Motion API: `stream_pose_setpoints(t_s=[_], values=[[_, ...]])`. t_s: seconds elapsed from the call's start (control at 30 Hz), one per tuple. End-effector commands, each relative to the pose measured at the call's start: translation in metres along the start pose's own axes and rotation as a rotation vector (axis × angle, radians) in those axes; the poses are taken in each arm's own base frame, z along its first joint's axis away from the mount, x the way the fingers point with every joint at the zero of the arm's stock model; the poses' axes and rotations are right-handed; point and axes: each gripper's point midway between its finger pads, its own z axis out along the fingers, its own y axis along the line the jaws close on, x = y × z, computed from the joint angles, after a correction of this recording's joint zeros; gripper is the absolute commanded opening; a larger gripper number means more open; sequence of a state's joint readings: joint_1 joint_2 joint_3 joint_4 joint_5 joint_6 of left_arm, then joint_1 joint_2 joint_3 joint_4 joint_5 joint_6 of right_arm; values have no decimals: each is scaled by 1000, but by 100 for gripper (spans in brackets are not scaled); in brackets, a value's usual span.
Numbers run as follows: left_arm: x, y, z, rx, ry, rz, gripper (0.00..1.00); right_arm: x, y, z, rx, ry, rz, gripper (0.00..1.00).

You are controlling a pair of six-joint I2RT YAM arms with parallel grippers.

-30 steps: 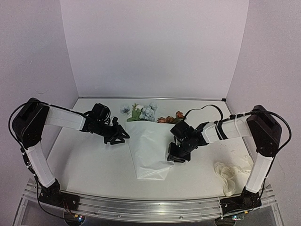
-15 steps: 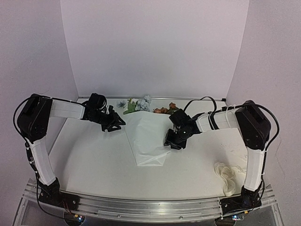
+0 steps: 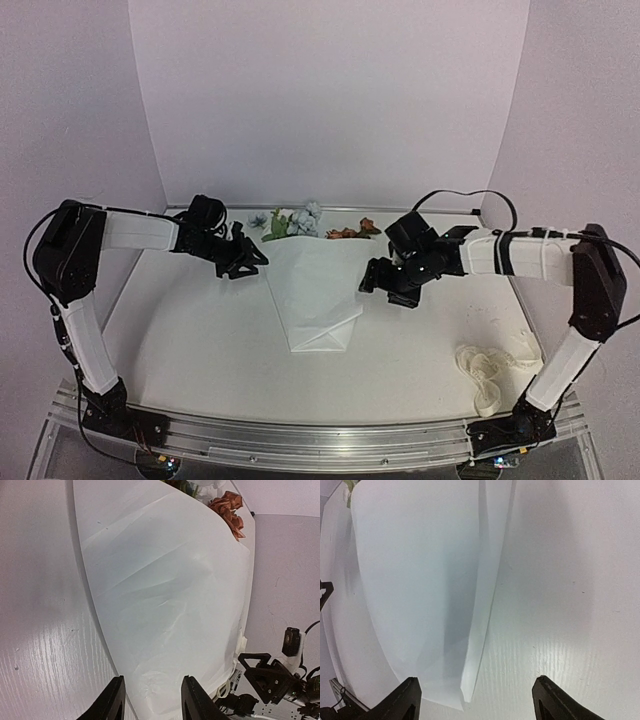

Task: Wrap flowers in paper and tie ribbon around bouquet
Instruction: Move the folded bouquet to the center of the board.

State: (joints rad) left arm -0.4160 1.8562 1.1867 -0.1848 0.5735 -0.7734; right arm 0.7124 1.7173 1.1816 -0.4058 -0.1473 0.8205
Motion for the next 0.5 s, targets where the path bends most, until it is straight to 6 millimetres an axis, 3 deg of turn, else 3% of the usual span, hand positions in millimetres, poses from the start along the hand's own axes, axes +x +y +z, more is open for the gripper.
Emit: stream_pose_setpoints(t_s=[0.0,0.33,0.47], values=[[8,-36,-17,73,-12,81,41,12,-45,-35,152,-40,-57,81],[31,-61,-28,114,6,135,42,50,-172,-106,542,-164,-22,82],[39,-69,-34,127,13,154,42,71,-211,-118,613,-208,48,77]])
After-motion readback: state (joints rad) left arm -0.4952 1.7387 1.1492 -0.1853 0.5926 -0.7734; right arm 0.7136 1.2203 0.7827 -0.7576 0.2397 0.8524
